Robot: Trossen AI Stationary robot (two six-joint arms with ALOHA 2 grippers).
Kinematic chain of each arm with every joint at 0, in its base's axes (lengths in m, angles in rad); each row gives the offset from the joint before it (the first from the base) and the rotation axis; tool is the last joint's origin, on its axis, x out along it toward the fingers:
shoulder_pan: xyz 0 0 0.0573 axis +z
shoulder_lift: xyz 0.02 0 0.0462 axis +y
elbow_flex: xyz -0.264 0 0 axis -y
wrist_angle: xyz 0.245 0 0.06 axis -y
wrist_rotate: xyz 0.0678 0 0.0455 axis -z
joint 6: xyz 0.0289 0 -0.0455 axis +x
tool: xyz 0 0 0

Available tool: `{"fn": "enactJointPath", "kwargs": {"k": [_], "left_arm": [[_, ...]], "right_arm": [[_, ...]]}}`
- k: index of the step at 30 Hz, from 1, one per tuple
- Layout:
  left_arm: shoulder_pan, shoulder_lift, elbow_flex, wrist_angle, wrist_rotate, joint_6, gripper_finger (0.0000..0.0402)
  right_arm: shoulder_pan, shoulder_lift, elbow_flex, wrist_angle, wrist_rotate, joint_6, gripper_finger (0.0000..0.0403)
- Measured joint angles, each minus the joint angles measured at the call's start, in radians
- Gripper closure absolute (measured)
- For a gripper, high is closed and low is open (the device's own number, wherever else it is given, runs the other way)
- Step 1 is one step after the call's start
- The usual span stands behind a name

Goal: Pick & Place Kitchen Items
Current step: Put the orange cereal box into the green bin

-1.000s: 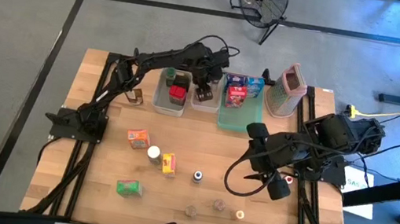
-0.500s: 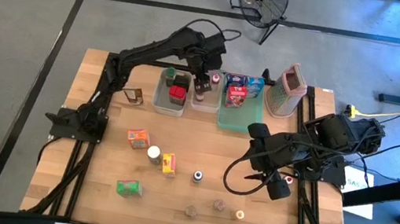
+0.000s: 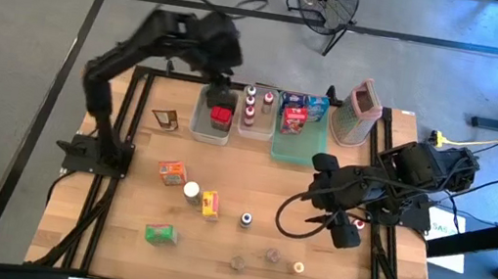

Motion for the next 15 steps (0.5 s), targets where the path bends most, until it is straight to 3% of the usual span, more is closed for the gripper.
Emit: {"fn": "enactJointPath", "kwargs": {"k": [8,15], "left_arm": [[-0.069,-0.113,-0.001,-0.079,-0.002,-0.130,0.0215],[-0.174,-0.209,-0.094,-0.077,-0.007,-0.172,0.0215]], "right_arm": [[0.001,0.017,0.000,0.002,-0.040,0.044,0.0179],[0.017,0.063,0.000,0.005,-0.052,0.089,0.0179]]}}
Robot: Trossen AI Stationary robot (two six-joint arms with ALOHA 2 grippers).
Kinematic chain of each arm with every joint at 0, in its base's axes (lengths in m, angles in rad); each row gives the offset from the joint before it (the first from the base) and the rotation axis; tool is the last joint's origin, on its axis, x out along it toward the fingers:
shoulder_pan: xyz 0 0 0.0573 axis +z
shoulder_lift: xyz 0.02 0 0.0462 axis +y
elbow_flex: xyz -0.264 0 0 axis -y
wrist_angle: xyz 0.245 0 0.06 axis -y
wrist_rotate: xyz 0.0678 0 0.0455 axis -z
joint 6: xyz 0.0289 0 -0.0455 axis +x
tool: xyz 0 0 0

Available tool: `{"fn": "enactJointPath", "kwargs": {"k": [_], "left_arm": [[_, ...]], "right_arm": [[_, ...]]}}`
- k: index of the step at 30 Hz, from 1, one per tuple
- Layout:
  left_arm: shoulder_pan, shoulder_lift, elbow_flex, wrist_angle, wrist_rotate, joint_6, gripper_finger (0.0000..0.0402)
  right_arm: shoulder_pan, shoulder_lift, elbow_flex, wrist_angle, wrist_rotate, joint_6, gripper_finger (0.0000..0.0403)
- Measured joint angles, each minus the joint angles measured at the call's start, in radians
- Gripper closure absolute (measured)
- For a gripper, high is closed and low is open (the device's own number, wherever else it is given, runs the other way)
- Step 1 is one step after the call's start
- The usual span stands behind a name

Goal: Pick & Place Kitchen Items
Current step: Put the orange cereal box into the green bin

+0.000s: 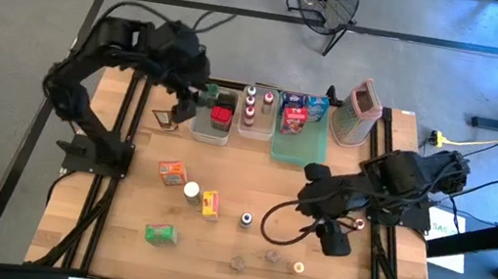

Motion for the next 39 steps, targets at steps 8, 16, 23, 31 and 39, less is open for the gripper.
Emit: {"fn": "enactJointPath", "kwargs": {"k": [8,16,23,31,39], "left_arm": [[-0.063,-0.092,-0.189,0.002,-0.046,0.006,0.0216],[-0.091,-0.253,-0.356,0.002,0.015,-0.037,0.0217],[-0.164,-0.436,-0.458,0.003,0.040,-0.105,0.0216],[-0.271,-0.562,-0.649,0.086,0.122,-0.076,0.0211],[-0.322,-0.726,-1.031,0.273,0.271,-0.024,0.0191]], "right_arm": [[0.017,0.050,0.000,0.113,0.000,0.110,0.0179],[-0.025,0.080,0.000,0.322,0.013,0.106,0.0159],[-0.068,0.123,0.000,0.374,0.064,0.137,0.0097],[-0.085,0.169,-0.001,0.439,0.031,0.170,0.0039],[-0.077,0.192,0.000,0.567,0.029,0.191,0.0037]]}}
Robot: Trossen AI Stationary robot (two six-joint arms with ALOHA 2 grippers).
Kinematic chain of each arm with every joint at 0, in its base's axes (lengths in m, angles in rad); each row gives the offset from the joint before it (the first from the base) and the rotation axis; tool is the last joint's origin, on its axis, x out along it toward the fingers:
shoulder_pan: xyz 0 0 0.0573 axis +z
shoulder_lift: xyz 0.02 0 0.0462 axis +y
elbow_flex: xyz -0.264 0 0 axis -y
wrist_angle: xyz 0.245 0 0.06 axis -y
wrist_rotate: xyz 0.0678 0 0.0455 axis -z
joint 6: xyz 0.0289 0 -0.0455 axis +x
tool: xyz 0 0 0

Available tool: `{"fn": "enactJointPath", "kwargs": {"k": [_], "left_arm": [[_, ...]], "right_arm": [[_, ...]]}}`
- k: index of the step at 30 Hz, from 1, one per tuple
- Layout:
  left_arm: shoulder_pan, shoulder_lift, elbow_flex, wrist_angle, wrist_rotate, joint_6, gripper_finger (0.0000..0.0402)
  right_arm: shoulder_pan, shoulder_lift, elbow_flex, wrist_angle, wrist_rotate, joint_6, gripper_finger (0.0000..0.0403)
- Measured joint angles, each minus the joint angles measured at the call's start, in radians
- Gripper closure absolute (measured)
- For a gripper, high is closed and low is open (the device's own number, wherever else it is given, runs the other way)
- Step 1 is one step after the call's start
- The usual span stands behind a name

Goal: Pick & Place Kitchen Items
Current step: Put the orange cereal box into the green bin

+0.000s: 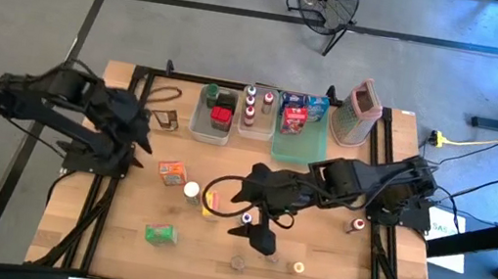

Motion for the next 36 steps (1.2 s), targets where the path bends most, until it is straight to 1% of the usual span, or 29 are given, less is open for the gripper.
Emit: {"fn": "enactJointPath", "kwargs": {"k": [2,4,6,9,14,19,22,25,32,34,36], "left_arm": [[0.000,-0.044,-0.089,0.023,0.004,-0.001,0.0186],[0.000,-0.081,-0.152,0.023,-0.049,0.010,0.0185],[0.001,-0.115,-0.199,0.025,-0.112,-0.025,0.0186],[0.001,-0.153,-0.238,0.080,-0.116,-0.074,0.0189],[0.000,-0.192,-0.242,0.136,-0.095,-0.116,0.0188],[0.000,-0.222,-0.242,0.184,-0.048,-0.100,0.0189],[0.000,-0.243,-0.242,0.213,-0.080,-0.100,0.0185],[0.000,-0.261,-0.242,0.244,-0.118,-0.111,0.0175],[0.000,-0.294,-0.242,0.323,-0.176,-0.072,0.0137],[0.000,-0.298,-0.242,0.344,-0.177,-0.057,0.0123],[0.000,-0.300,-0.242,0.343,-0.154,-0.055,0.0112]], "right_arm": [[0.008,0.010,0.001,0.050,0.000,0.000,0.0037],[0.019,0.016,0.001,0.077,-0.003,0.000,0.0037],[0.026,0.021,0.000,0.101,-0.003,-0.001,0.0037],[0.030,0.026,0.000,0.121,-0.003,-0.002,0.0037],[0.030,0.027,0.000,0.141,-0.002,-0.002,0.0037],[0.030,0.027,0.000,0.151,-0.002,-0.003,0.0037],[0.030,0.035,0.000,0.152,0.004,-0.015,0.0037],[0.035,0.050,0.001,0.154,0.028,-0.031,0.0037],[0.035,0.069,0.000,0.116,0.020,-0.038,0.0037],[0.031,0.068,0.000,0.096,0.024,-0.041,0.0037],[0.024,0.069,0.000,0.079,0.023,-0.051,0.0037]]}}
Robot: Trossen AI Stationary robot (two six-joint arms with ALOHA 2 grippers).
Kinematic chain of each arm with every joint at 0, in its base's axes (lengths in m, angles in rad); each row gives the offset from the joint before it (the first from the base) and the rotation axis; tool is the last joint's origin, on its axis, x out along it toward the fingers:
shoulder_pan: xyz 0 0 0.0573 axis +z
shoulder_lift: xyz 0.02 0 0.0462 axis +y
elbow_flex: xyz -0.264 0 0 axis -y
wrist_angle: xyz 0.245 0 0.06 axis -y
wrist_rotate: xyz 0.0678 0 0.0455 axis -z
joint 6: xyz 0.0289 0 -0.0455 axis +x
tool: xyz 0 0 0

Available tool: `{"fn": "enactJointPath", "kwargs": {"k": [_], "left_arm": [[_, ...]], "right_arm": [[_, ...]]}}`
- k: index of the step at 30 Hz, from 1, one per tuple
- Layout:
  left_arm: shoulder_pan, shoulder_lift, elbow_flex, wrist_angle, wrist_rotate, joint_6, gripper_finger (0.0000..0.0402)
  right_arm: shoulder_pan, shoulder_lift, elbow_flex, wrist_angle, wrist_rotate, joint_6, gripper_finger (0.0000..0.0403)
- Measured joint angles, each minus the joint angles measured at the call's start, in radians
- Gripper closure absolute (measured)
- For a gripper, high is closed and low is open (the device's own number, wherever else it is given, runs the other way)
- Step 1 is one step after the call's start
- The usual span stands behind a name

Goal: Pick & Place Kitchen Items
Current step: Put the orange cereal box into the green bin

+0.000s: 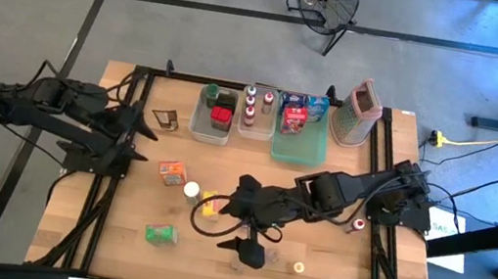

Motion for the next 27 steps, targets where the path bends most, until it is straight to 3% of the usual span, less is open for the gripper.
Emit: {"fn": "enactJointPath", "kwargs": {"k": [8,14,18,27], "left_arm": [[0.000,0.001,0.000,-0.021,0.005,-0.104,0.0102],[0.000,0.001,0.000,-0.172,-0.198,-0.078,0.0103],[0.000,0.001,0.000,-0.258,-0.271,-0.089,0.0103],[0.000,-0.006,-0.066,-0.236,-0.248,-0.089,0.0103]], "right_arm": [[-0.049,-0.006,0.000,-0.002,0.000,-0.055,0.0037],[-0.063,-0.006,0.000,0.001,-0.030,-0.031,0.0037],[-0.062,-0.006,0.000,0.005,-0.034,-0.030,0.0037],[-0.060,-0.006,0.000,0.006,-0.035,0.022,0.0037]]}}
